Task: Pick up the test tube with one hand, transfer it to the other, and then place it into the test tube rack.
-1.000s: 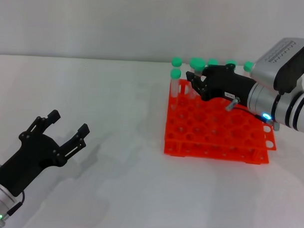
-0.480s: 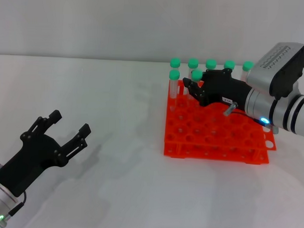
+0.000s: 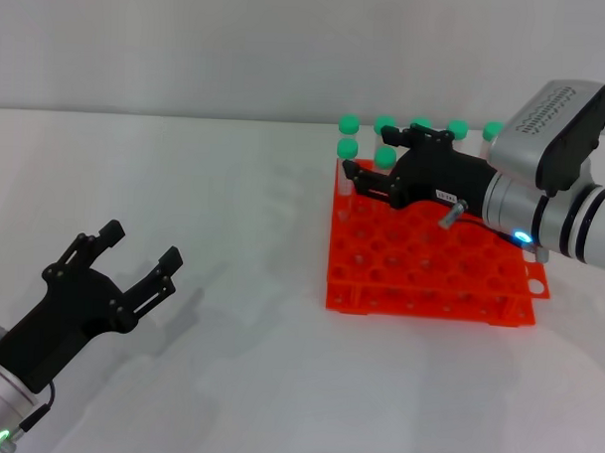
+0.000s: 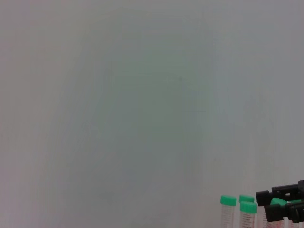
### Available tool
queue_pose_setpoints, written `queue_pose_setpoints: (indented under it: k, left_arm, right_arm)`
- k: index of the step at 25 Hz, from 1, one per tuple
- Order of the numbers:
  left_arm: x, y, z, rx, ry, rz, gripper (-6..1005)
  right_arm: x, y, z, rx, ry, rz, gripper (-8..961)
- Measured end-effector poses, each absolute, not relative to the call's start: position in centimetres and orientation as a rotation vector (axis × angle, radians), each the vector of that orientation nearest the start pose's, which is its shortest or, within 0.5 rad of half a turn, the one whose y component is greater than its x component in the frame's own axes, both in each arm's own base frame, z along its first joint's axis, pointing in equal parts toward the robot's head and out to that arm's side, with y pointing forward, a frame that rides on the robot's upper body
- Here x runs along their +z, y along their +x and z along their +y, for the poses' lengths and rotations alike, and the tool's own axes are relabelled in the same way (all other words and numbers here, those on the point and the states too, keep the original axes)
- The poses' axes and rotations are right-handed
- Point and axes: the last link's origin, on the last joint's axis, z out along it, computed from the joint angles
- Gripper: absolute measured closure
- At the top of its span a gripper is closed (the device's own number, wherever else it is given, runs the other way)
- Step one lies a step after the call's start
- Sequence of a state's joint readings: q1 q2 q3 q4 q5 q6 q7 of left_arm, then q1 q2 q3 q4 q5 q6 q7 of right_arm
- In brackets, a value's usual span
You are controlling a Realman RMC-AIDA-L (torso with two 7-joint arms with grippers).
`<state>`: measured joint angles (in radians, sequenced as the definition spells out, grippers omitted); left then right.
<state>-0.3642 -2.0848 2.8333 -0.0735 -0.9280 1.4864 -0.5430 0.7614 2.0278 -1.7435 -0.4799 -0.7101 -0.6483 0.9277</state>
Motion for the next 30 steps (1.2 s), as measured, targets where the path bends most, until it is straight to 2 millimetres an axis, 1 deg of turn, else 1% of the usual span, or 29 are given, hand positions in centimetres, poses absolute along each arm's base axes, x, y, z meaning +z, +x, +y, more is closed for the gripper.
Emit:
queue_pose_setpoints:
  k: [1,12,14,16,19,23,26,27,29,30]
  left_arm:
    - [-2.5,-33.3,26.6,-0.918,-1.952,-0.575,114]
    - [-2.5,-33.5,26.4,-0.914,-1.948,-0.582,114]
    - [-2.4,-33.6,26.3,-0.913,-1.935,-0.586,114]
    - [-2.0,-33.9,26.2,-0.907,-1.905,-0.587,114]
    - [-1.3,-34.4,26.1,-0.901,-1.847,-0.583,114]
    - [-0.1,-35.3,26.0,-0.899,-1.74,-0.598,114]
    - [0.7,-35.7,26.1,-0.901,-1.676,-0.604,114]
    - [0.9,-35.8,26.1,-0.902,-1.657,-0.605,114]
    - [1.4,-36.0,26.2,-0.905,-1.62,-0.606,114]
    - [1.6,-36.0,26.3,-0.907,-1.602,-0.607,114]
  right_arm:
    - [-6.8,16.9,43.1,0.59,-2.385,0.324,286]
    - [-6.2,15.7,43.2,0.642,-2.385,0.273,77]
    - [-5.7,15.6,42.8,0.68,-2.38,0.256,77]
    - [-4.6,15.9,42.1,0.736,-2.354,0.249,76]
    - [-2.2,17.5,40.8,0.812,-2.276,0.237,76]
    - [0.9,20.6,38.6,0.889,-2.159,0.217,77]
    - [2.4,23.4,36.6,0.911,-2.088,0.23,77]
    - [2.7,24.1,36.1,0.914,-2.074,0.235,77]
    - [3.5,26.3,34.9,0.917,-2.03,0.265,78]
    - [3.6,26.9,34.6,0.92,-2.017,0.276,78]
